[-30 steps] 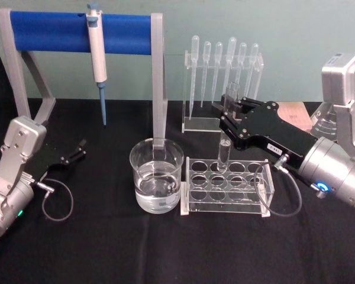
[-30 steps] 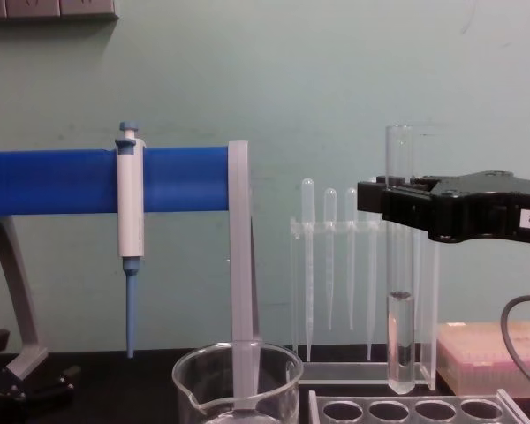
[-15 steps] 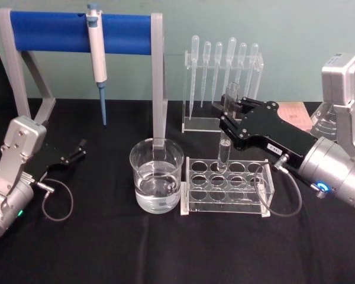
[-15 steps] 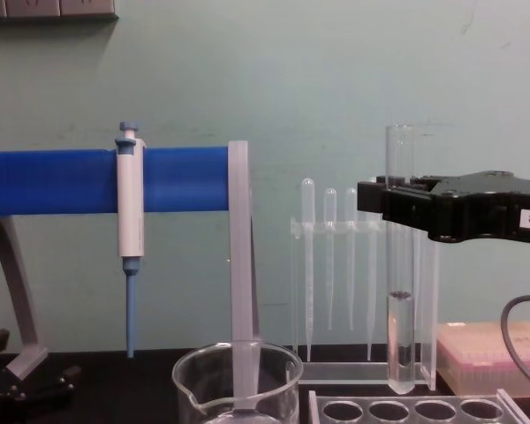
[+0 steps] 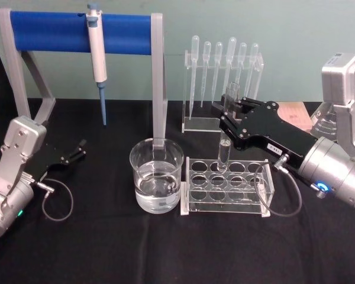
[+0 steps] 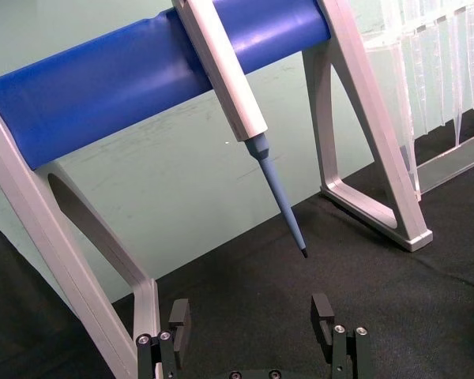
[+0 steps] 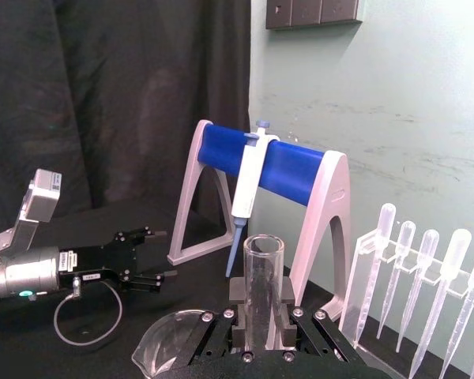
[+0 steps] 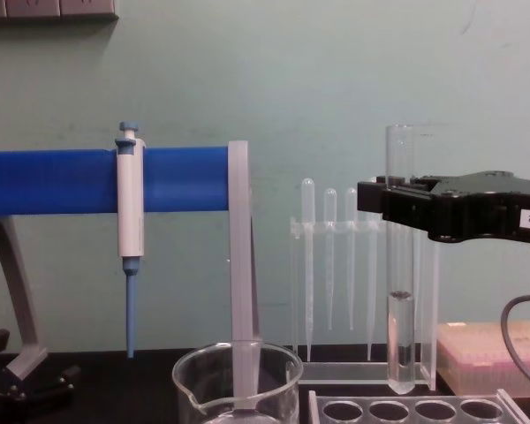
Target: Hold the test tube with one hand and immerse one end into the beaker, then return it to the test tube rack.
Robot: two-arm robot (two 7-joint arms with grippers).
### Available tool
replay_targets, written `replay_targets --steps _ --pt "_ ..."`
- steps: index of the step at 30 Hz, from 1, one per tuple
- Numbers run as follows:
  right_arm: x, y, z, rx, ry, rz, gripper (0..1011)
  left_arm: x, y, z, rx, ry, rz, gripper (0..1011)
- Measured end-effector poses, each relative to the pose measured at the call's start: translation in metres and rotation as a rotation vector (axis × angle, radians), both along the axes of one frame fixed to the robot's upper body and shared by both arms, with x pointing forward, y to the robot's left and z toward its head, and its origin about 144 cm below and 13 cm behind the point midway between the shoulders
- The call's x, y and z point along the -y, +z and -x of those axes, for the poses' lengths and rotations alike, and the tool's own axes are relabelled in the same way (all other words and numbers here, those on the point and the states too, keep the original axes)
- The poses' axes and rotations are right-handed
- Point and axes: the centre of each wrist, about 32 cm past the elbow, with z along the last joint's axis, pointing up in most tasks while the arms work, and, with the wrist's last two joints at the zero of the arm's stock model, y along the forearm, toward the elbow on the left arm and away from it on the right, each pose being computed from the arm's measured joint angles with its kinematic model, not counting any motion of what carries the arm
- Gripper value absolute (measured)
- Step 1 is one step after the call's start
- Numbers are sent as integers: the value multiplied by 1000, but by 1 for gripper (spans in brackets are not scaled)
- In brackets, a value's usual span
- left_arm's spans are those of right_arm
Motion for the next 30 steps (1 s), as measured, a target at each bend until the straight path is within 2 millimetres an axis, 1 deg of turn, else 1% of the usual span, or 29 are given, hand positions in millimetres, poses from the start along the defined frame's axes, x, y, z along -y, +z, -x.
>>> replay_targets --steps 30 --pt "0 0 0 0 0 0 226 0 0 0 0 0 0 1000"
